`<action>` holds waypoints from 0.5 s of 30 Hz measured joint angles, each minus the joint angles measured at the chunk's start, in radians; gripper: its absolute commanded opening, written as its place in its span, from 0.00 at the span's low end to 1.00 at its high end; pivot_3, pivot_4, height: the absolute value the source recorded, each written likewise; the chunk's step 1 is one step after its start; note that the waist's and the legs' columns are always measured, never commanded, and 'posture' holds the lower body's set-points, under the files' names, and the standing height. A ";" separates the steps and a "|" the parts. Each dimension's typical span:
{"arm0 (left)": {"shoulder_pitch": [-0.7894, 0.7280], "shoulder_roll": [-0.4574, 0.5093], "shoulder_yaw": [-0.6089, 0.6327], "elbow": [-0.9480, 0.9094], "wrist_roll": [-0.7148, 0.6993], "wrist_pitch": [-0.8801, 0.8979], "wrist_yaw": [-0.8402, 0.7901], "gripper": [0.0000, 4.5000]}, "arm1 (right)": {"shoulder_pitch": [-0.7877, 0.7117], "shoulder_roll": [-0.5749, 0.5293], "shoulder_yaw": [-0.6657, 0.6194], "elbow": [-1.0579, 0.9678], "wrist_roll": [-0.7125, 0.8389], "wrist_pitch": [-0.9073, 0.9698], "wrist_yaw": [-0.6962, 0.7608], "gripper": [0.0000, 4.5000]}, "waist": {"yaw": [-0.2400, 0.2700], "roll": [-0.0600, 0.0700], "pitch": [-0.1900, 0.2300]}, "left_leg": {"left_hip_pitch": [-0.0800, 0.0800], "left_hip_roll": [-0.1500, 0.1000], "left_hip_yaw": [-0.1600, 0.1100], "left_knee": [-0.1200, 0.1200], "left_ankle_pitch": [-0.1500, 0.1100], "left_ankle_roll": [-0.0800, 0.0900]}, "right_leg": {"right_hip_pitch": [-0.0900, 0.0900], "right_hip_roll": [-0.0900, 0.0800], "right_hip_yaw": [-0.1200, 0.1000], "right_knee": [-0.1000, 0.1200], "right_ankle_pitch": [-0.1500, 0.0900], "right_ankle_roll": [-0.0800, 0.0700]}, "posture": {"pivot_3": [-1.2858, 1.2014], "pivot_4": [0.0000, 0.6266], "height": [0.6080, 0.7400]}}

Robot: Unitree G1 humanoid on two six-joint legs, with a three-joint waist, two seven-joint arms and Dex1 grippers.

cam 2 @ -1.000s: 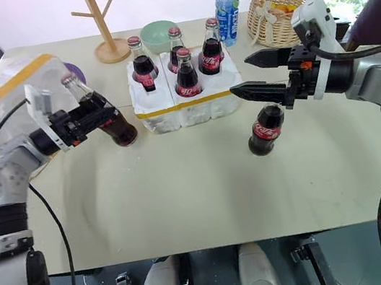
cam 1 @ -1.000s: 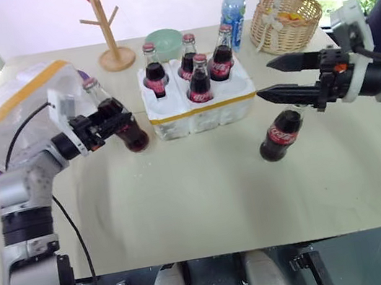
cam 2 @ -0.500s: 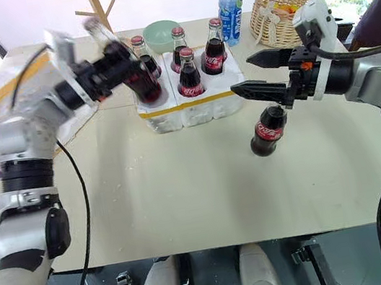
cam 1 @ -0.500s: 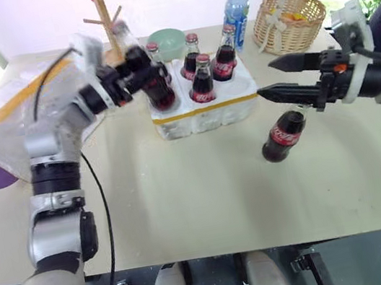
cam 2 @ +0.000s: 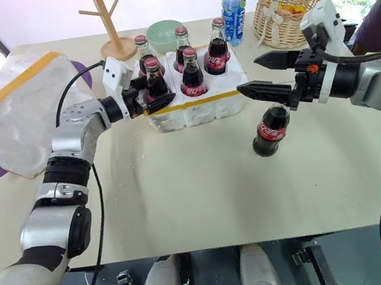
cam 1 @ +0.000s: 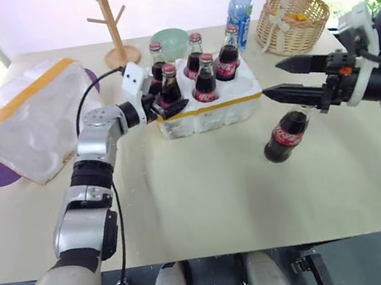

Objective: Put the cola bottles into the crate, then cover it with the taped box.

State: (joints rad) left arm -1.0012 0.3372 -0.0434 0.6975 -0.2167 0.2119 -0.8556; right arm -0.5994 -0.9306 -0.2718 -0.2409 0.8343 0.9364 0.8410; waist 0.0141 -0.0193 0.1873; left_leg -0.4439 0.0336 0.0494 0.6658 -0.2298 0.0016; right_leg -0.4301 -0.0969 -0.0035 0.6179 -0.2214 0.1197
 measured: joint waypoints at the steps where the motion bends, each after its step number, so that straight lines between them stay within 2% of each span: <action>1: 0.000 -0.002 0.005 0.000 -0.002 0.002 0.006 0.98 | 0.000 -0.001 0.000 -0.006 -0.001 -0.003 0.002 1.00 | 0.000 0.000 0.000 | 0.000 0.000 0.000 0.000 0.000 0.000 | 0.000 0.000 0.000 0.000 0.000 0.000 | 0.52 0.24 1.00; 5: 0.000 0.014 0.075 -0.056 -0.075 0.081 -0.011 0.98 | 0.002 -0.030 -0.025 -0.034 0.024 0.001 0.024 1.00 | -0.002 0.000 0.000 | 0.000 0.000 0.000 0.001 0.000 0.000 | 0.000 0.000 0.000 0.000 0.000 0.000 | 0.52 0.24 1.00; 7: 0.000 0.050 0.139 -0.152 -0.189 0.208 -0.057 0.98 | 0.020 -0.075 -0.097 -0.046 0.079 0.038 0.043 1.00 | -0.002 0.000 0.001 | -0.001 0.000 -0.001 0.000 0.000 0.000 | -0.001 0.000 0.000 0.000 0.000 0.000 | 0.52 0.24 1.00; 9: -0.003 0.129 0.221 -0.271 -0.322 0.346 -0.108 0.98 | 0.062 -0.131 -0.218 -0.060 0.144 0.094 0.055 1.00 | -0.003 0.000 0.001 | -0.001 0.001 -0.001 -0.001 0.000 0.000 | -0.001 0.000 0.000 0.000 0.000 0.000 | 0.52 0.24 1.00; 12: -0.023 0.230 0.314 -0.450 -0.515 0.545 -0.170 0.98 | 0.194 -0.167 -0.426 -0.112 0.223 0.175 0.068 1.00 | -0.003 0.000 0.000 | 0.002 0.001 -0.001 -0.002 0.000 0.000 | 0.002 0.000 0.000 -0.002 0.000 0.000 | 0.52 0.24 1.00; 15: 0.028 0.303 0.316 -0.631 -0.646 0.684 -0.239 0.98 | 0.470 -0.122 -0.601 -0.267 0.247 0.220 0.109 1.00 | 0.002 0.001 -0.002 | 0.004 0.000 -0.003 -0.001 0.000 0.000 | 0.006 0.000 -0.001 -0.001 -0.001 0.001 | 0.52 0.24 1.00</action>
State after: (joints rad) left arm -0.9735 0.6398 0.2723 0.0663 -0.8625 0.8959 -1.0943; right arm -0.1299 -1.0530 -0.8724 -0.5076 1.0812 1.1569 0.9501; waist 0.0165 -0.0185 0.1854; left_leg -0.4400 0.0339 0.0468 0.6652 -0.2300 0.0017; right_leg -0.4241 -0.0969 -0.0042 0.6165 -0.2219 0.1202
